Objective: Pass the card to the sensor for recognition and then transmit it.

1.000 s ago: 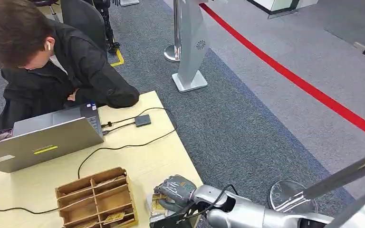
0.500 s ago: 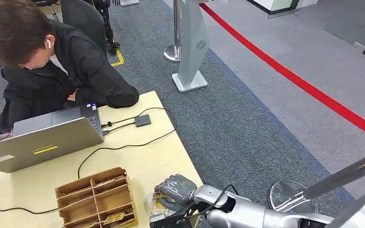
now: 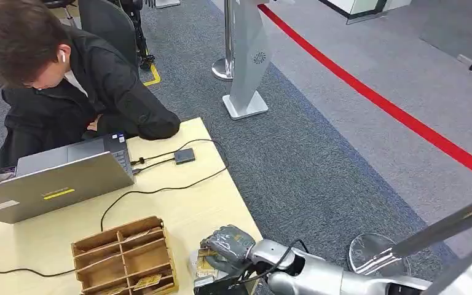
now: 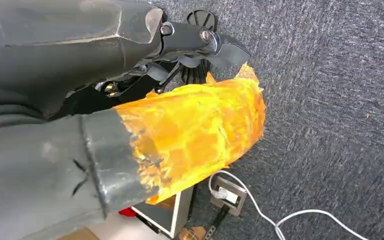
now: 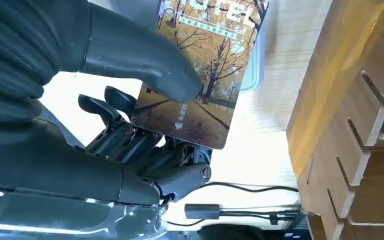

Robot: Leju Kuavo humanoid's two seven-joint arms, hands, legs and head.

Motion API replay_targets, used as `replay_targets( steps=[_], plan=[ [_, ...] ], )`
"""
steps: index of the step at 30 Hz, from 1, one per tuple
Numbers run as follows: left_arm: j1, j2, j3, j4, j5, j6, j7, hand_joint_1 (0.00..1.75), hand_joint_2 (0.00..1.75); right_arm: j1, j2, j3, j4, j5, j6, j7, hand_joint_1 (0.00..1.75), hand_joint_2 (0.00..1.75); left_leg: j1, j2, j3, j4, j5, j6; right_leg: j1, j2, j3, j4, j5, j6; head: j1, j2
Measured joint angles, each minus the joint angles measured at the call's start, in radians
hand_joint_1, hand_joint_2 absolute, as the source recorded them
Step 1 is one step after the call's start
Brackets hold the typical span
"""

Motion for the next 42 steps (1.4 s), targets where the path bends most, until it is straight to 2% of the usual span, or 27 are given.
replay_targets(
  steps=[26, 32, 42],
  plan=[
    [0.001, -0.004, 0.003, 0.0, 0.0, 0.0, 0.0, 0.0, 0.0, 0.032, 0.006, -0.029, -0.016, 0.132, -0.131, 0.053, 1.75, 1.75, 0.0, 0.0, 0.0, 0.0, 0.0, 0.0, 0.0, 0.0, 0.0, 0.0, 0.0, 0.0, 0.0, 0.0],
    [0.001, -0.004, 0.004, 0.0, 0.0, 0.001, 0.0, 0.0, 0.0, 0.051, 0.011, -0.047, -0.046, 0.168, -0.182, 0.055, 1.75, 1.75, 0.0, 0.0, 0.0, 0.0, 0.0, 0.0, 0.0, 0.0, 0.0, 0.0, 0.0, 0.0, 0.0, 0.0],
    [0.0, -0.004, 0.004, 0.0, 0.0, 0.002, 0.0, 0.0, 0.0, 0.084, 0.039, -0.085, -0.113, 0.227, -0.311, 0.028, 1.75, 1.75, 0.0, 0.0, 0.0, 0.0, 0.0, 0.0, 0.0, 0.0, 0.0, 0.0, 0.0, 0.0, 0.0, 0.0]
  ],
)
